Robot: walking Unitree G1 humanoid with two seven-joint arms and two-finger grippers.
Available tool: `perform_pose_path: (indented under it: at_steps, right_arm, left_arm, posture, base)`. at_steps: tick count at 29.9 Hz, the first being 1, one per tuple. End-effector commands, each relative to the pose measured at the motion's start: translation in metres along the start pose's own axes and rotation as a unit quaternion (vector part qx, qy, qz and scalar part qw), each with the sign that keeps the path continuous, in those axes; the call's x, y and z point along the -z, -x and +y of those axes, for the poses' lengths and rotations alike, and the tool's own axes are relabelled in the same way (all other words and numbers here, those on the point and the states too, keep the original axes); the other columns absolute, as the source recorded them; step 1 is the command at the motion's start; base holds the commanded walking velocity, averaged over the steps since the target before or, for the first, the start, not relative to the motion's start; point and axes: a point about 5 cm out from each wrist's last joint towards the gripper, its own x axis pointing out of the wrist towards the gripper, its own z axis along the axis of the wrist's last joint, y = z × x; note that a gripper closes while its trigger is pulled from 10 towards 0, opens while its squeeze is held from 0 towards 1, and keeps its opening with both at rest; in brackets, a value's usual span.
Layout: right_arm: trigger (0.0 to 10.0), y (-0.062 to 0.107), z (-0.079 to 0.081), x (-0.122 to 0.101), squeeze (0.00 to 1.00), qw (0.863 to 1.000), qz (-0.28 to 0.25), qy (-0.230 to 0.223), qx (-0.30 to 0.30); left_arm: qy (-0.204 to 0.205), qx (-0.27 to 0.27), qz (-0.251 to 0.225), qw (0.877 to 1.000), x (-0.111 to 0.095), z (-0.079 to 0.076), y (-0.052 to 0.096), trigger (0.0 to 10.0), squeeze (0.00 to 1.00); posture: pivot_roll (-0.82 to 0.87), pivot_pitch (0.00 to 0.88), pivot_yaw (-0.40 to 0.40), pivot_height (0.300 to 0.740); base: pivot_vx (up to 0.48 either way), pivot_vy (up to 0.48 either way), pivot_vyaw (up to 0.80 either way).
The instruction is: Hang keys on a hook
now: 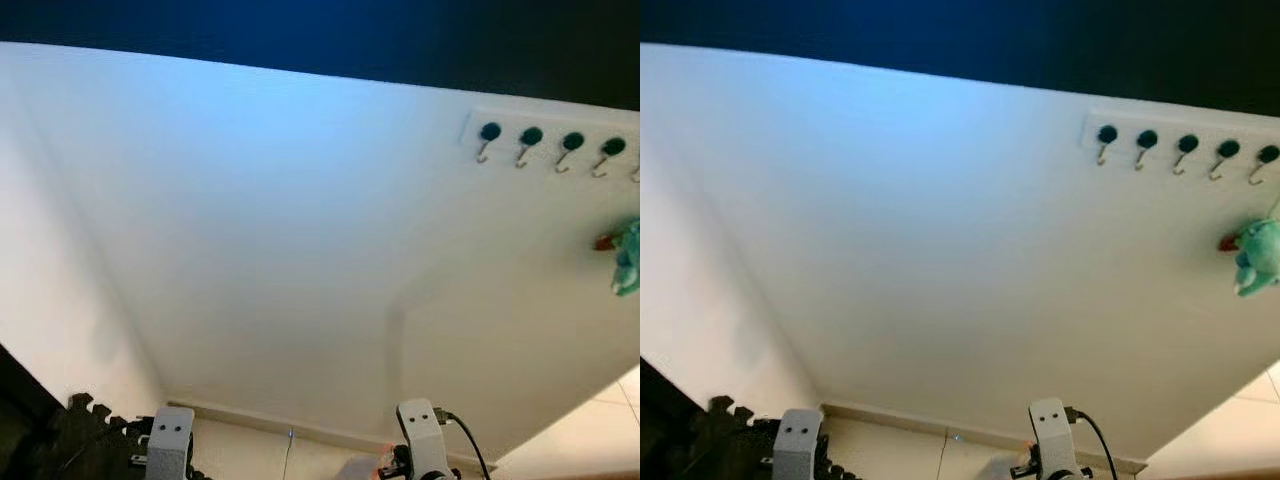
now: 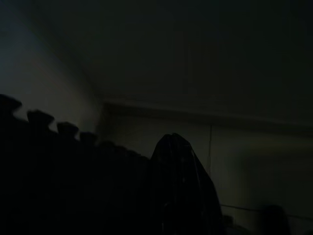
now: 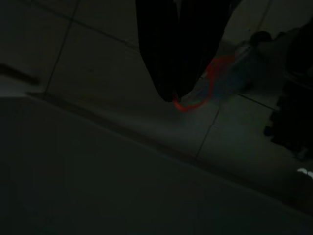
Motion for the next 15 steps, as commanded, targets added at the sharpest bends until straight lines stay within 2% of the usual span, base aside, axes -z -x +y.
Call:
perform_pose_path:
  at_steps: [1,8,11,15]
  right_arm:
    - [10.0,0.0022,-0.0060,0.0039,0.00,1.000,0.005,-0.001,0.010]
    - [10.0,0.0024,-0.0061,0.0044,0.00,1.000,0.005,-0.002,0.011]
    - [10.0,0.0024,-0.0060,0.0044,0.00,1.000,0.005,-0.002,0.010]
    - [10.0,0.0024,-0.0059,0.0043,0.00,1.000,0.005,-0.002,0.010]
  left_arm:
    - [-0.007,0.010,-0.002,1.000,-0.0003,-0.0025,0.0002,10.0,0.00]
    - [-0.001,0.007,-0.004,1.000,-0.0003,-0.0019,0.0006,10.0,0.00]
    - [0.014,-0.014,0.005,1.000,0.0009,0.0024,0.0000,10.0,0.00]
    - [0.005,-0.011,-0.001,1.000,-0.0001,0.0025,0.0002,10.0,0.00]
  posture:
    - [0.08,0.060,-0.044,0.740]
    - [0.08,0.061,-0.044,0.740]
    - [0.08,0.063,-0.045,0.740]
    - [0.08,0.065,-0.045,0.740]
  base:
    - [0.000,-0.480,0.00]
    - [0.000,-0.480,0.00]
    - [0.000,0.000,0.00]
    - [0.000,0.000,0.00]
